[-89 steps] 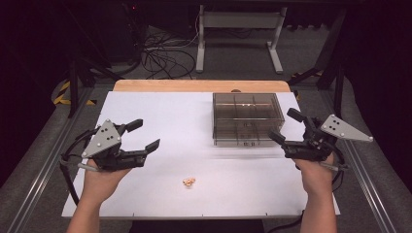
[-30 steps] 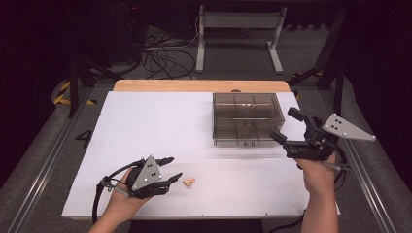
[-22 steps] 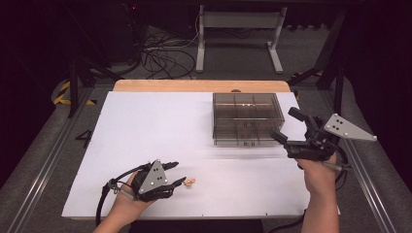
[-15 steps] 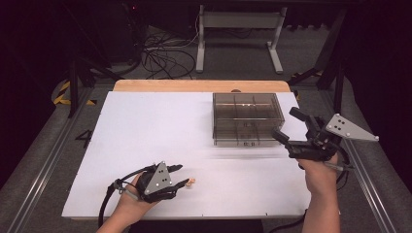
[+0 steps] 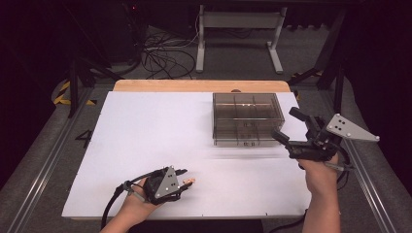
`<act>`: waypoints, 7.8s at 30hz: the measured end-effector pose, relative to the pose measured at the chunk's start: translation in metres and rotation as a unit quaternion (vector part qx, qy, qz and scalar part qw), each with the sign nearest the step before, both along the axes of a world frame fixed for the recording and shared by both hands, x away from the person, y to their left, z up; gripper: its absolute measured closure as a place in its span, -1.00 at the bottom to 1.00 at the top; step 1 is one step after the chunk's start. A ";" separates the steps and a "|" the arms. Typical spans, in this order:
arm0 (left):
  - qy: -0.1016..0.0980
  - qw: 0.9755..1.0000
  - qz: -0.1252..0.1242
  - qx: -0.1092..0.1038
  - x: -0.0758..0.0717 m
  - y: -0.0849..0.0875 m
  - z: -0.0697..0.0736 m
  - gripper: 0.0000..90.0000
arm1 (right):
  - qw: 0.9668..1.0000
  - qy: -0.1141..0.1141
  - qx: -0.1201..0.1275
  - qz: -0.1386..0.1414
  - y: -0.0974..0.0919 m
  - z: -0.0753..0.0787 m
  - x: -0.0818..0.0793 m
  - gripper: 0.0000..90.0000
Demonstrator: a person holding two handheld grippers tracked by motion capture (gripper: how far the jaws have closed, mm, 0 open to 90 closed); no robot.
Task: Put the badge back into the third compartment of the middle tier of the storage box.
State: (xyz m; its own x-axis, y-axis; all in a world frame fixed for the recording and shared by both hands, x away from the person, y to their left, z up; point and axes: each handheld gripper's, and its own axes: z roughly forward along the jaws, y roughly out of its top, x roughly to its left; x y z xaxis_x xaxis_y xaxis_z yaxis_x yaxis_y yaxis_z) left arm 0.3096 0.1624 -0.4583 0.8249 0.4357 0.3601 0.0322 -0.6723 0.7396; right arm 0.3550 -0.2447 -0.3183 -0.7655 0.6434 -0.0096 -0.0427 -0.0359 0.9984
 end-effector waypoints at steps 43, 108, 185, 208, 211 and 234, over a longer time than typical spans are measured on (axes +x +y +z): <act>0.021 0.998 0.004 0.064 0.013 -0.014 -0.016 0.77 | 1.000 0.000 0.001 0.004 0.000 0.000 0.000 -0.87; 0.048 0.998 -0.012 -0.031 0.015 -0.017 0.024 0.96 | 1.000 0.002 0.002 0.005 -0.001 0.001 -0.001 -0.87; 0.007 0.997 -0.061 -0.049 0.059 -0.116 0.084 0.96 | 1.000 -0.001 0.010 0.006 -0.010 0.002 -0.001 -0.87; -0.005 0.995 -0.061 -0.075 0.082 -0.158 0.086 0.96 | 1.000 -0.003 0.016 0.004 -0.018 0.002 -0.002 -0.87; -0.007 0.995 -0.060 -0.077 0.086 -0.163 0.085 0.96 | 1.000 -0.003 0.016 0.005 -0.018 0.003 -0.003 -0.87; -0.004 0.993 -0.041 -0.110 0.113 -0.200 0.077 0.95 | 1.000 -0.003 0.018 0.005 -0.020 0.002 -0.002 -0.87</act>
